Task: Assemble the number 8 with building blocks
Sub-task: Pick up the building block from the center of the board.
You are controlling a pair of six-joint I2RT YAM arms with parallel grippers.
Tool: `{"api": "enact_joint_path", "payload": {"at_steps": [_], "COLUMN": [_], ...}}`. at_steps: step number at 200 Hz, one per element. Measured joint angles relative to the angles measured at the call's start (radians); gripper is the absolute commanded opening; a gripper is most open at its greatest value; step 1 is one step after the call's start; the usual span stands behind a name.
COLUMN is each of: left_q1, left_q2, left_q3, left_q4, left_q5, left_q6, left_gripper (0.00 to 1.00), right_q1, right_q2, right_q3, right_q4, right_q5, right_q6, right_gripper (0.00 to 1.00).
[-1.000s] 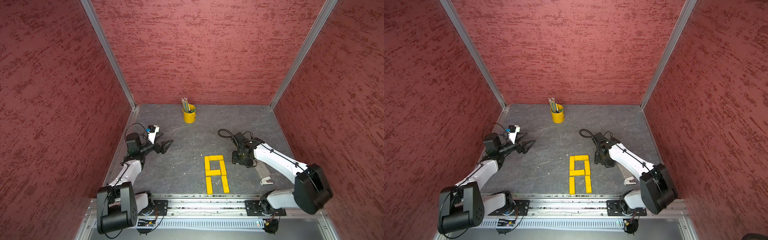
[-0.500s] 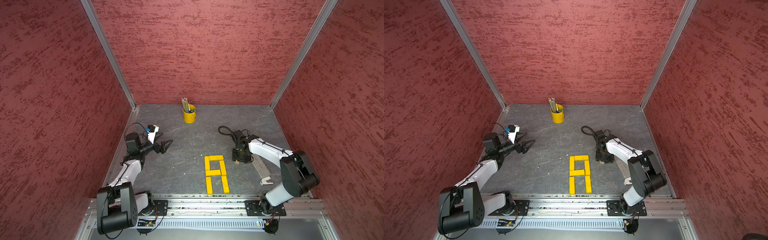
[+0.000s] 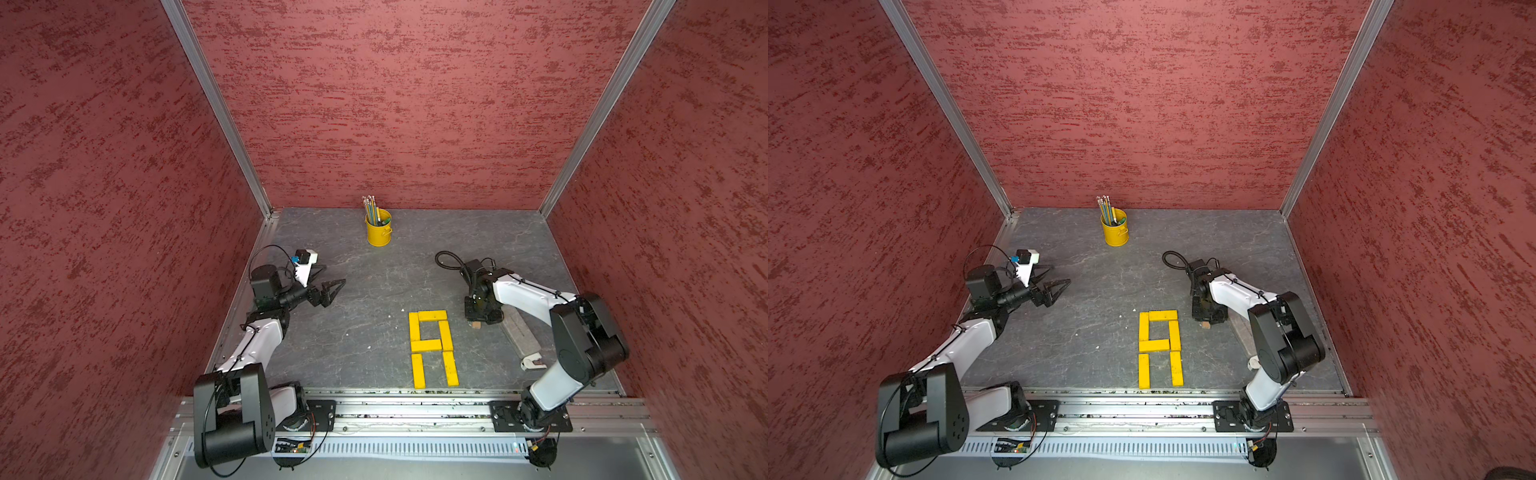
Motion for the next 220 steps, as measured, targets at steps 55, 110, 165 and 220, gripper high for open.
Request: {"api": "enact_joint_path", "payload": {"at_steps": [55,110,165,220], "left_q1": [0.002,0.002,0.002,0.002], "left_q2": [0.000,0.000,0.001,0.008], "left_q3": [0.000,0.001,0.002,0.002], "left_q4": [-0.002,-0.007,-0.007,-0.007], "left_q5": [0.000,0.000,0.000,0.000], "left_q6": [0.000,0.000,0.000,-0.001], "left_gripper": [1.00,0.99,1.00,1.00], "right_q1": [0.000,0.003,0.193,0.490], "right_q2": [0.000,-0.043,-0.302,-0.446], "right_q3": [0.000,0.053,0.201,0.097], "right_q4": [0.019,0.028,0.001,-0.043], "right_q5": [0.023,0.021,0.038,0.079], "right_q6": [-0.059,-0.168,-0.350,-0.565], "right_gripper": [0.22,0.18,0.20,0.16]}}
